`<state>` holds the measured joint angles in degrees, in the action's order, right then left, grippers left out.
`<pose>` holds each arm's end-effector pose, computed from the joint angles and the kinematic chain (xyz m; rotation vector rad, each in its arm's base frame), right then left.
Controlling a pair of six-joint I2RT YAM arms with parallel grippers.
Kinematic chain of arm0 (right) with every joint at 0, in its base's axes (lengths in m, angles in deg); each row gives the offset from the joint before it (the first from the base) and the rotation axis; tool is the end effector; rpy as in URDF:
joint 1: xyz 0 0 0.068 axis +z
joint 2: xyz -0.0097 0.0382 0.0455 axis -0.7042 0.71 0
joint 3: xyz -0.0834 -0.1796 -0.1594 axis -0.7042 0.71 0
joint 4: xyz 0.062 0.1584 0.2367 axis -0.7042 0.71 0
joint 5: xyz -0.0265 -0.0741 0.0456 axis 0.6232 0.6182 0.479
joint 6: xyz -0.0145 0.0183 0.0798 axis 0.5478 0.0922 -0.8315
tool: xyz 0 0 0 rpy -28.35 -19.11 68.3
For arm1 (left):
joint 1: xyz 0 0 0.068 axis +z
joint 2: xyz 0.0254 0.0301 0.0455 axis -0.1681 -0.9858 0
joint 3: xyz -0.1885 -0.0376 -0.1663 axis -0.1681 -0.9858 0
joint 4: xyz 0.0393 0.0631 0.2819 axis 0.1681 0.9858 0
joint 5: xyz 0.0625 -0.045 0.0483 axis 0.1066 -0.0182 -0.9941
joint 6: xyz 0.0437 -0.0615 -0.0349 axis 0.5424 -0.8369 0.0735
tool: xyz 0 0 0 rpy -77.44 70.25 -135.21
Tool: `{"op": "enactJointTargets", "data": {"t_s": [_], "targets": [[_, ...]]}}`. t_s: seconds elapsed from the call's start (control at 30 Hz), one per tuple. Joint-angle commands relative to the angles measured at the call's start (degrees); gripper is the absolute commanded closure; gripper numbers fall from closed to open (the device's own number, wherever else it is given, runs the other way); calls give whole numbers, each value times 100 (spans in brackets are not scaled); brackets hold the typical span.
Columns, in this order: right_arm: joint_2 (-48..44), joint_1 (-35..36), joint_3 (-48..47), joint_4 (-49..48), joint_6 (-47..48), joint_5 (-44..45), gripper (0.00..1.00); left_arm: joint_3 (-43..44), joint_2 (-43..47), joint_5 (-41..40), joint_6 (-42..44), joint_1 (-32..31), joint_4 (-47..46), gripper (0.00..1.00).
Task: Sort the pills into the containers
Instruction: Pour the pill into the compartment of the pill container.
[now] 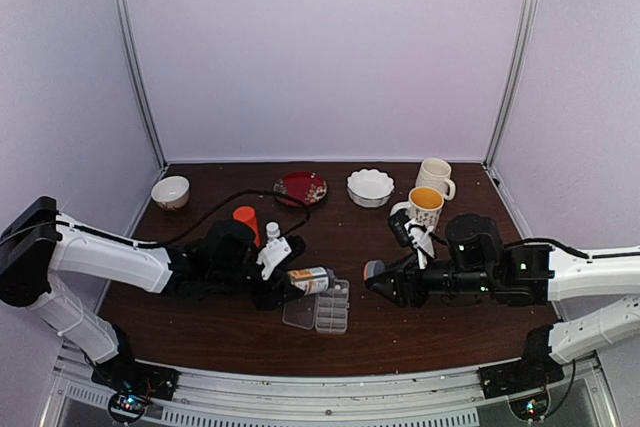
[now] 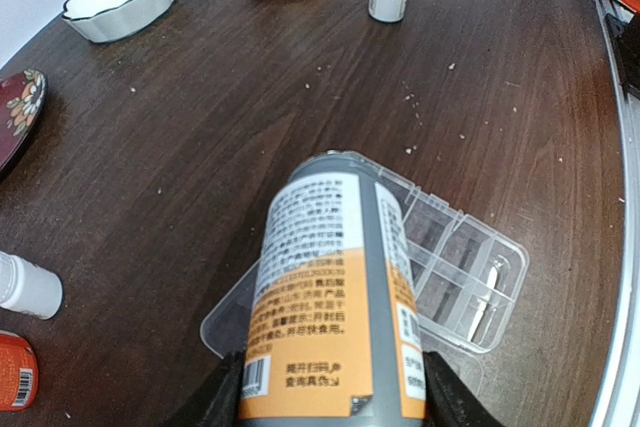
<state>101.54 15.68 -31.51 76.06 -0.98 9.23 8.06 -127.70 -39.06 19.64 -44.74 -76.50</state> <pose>0.1405 0.2719 0.1947 -0.7932 2.0803 1.0469 0.1930 -0.2872 0.1058 1.0509 2.0514 -0.7064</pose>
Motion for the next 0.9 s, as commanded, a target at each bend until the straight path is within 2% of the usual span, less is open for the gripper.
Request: {"op": "enactJointTargets", "data": {"t_s": [0.0, 0.2, 0.37, 0.73, 0.87], "targets": [[-15, -24, -134, -35, -52, -61, 100, -82, 149, -56, -42, 62, -258, 100], [-2, -24, -108, -65, -73, -61, 100, -60, 137, -74, -45, 93, -121, 100], [20, -24, -133, -63, -69, -74, 100, 304, -58, 29, -13, 90, 411, 100], [-23, -24, -81, -110, -78, -62, 100, 188, -133, 44, -108, 91, 76, 100], [36, -24, -126, -55, -69, -82, 100, 430, -102, 62, -130, 90, 449, 100]]}}
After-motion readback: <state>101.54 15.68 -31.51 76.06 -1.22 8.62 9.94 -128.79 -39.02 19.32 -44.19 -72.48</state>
